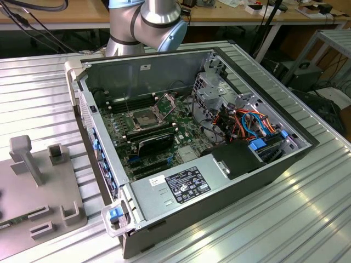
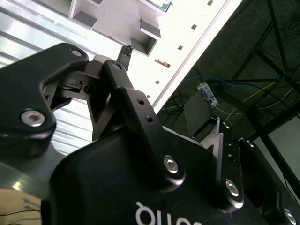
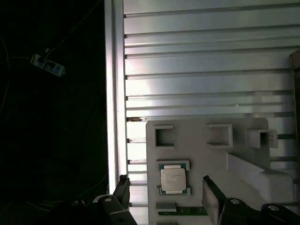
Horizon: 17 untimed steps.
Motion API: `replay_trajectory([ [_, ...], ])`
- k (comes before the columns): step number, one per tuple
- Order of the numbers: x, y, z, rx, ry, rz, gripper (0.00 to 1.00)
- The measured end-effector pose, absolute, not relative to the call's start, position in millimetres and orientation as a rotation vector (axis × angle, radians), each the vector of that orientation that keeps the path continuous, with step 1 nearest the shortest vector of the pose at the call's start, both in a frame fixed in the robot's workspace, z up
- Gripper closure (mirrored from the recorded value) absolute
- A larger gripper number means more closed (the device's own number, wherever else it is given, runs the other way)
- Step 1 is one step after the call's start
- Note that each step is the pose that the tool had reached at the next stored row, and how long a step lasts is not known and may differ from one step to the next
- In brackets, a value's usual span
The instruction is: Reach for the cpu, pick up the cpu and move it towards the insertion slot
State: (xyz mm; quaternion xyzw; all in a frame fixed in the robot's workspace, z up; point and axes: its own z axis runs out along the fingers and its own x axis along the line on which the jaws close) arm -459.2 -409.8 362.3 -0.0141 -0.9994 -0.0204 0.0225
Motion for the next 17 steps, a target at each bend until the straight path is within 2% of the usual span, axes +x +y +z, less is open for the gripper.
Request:
replay_trajectory([
  [10, -462, -411, 355, 0.007, -3.094, -0.062, 0.28],
  [17, -462, -424, 350, 0.043, -3.094, -0.061, 0.28],
])
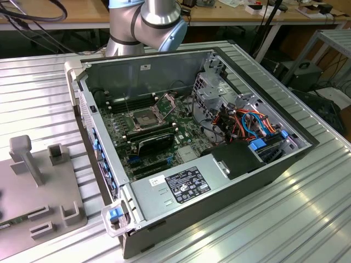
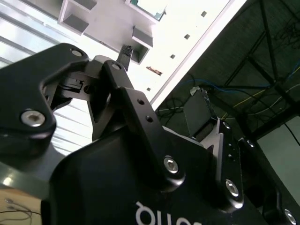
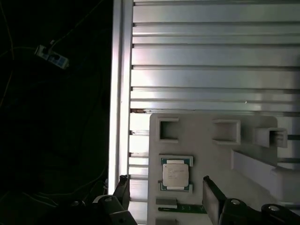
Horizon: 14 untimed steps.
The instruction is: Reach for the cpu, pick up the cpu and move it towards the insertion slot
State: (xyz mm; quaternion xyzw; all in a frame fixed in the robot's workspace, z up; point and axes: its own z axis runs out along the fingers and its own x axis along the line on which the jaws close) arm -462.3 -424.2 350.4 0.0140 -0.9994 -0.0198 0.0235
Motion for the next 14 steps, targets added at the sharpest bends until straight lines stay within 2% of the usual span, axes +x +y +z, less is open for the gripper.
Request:
replay_trajectory([
  [14, -468.9, -430.9, 343.6, 0.060, -3.106, -0.061, 0.28],
])
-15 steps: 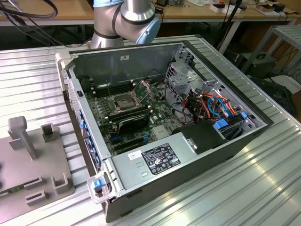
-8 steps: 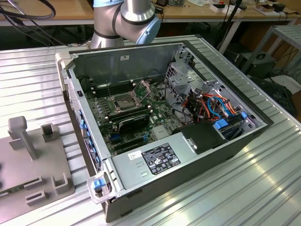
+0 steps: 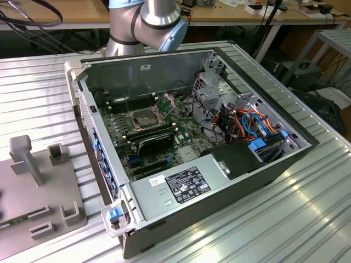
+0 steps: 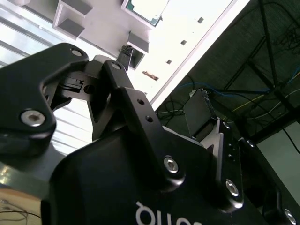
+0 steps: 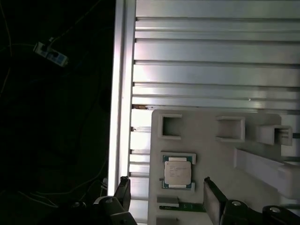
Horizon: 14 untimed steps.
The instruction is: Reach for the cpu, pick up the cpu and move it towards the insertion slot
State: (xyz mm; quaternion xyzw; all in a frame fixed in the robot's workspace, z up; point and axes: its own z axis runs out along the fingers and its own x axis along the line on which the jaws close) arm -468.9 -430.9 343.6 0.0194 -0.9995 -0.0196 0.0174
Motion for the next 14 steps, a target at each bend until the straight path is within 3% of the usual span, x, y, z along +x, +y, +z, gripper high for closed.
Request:
replay_trajectory([
  [14, -469.3, -431.7, 340.8, 0.060, -3.106, -0.061, 0.28],
])
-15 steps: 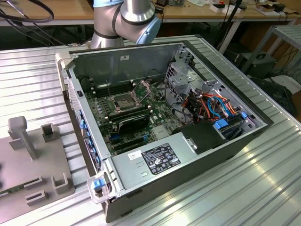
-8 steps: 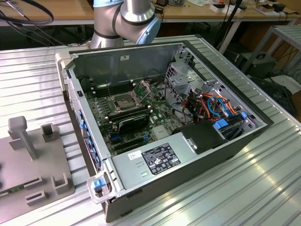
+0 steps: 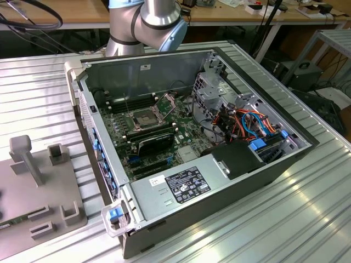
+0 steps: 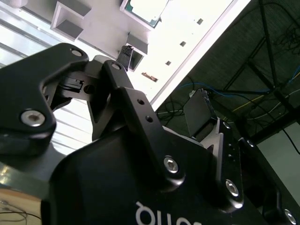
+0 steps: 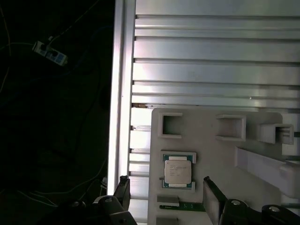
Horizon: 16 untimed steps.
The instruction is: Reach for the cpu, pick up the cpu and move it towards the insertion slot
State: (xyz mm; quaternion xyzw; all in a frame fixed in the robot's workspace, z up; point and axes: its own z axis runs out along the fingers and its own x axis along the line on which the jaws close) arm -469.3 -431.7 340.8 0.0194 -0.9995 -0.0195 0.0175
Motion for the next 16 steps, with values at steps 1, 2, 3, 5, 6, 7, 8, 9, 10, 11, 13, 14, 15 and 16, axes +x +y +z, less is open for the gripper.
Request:
replay_trajectory([
  [1, -469.4, -431.7, 340.6, 0.060, -3.105, -0.061, 0.28],
  [2, -469.3, -431.7, 340.5, 0.060, -3.106, -0.061, 0.28],
  [3, -469.3, -431.7, 340.3, 0.060, -3.106, -0.061, 0.28],
  [5, -469.3, -431.7, 339.9, 0.060, -3.106, -0.061, 0.28],
  [6, -469.3, -431.7, 339.7, 0.060, -3.106, -0.061, 0.28],
  [7, -469.3, -431.7, 339.5, 0.060, -3.106, -0.061, 0.28],
  [8, -469.3, -431.7, 339.2, 0.060, -3.106, -0.061, 0.28],
  [9, -469.3, -431.7, 338.9, 0.060, -3.106, -0.061, 0.28],
  [10, -469.3, -431.7, 338.8, 0.060, -3.106, -0.061, 0.28],
  [11, -469.4, -431.7, 337.3, 0.060, -3.106, -0.061, 0.28],
  [13, -469.3, -431.7, 336.8, 0.060, -3.106, -0.061, 0.28],
  [14, -469.3, -431.7, 336.7, 0.060, -3.105, -0.061, 0.28],
  [15, -469.3, -431.7, 336.7, 0.060, -3.106, -0.061, 0.28],
  [16, -469.3, -431.7, 336.6, 0.060, -3.106, -0.061, 0.28],
])
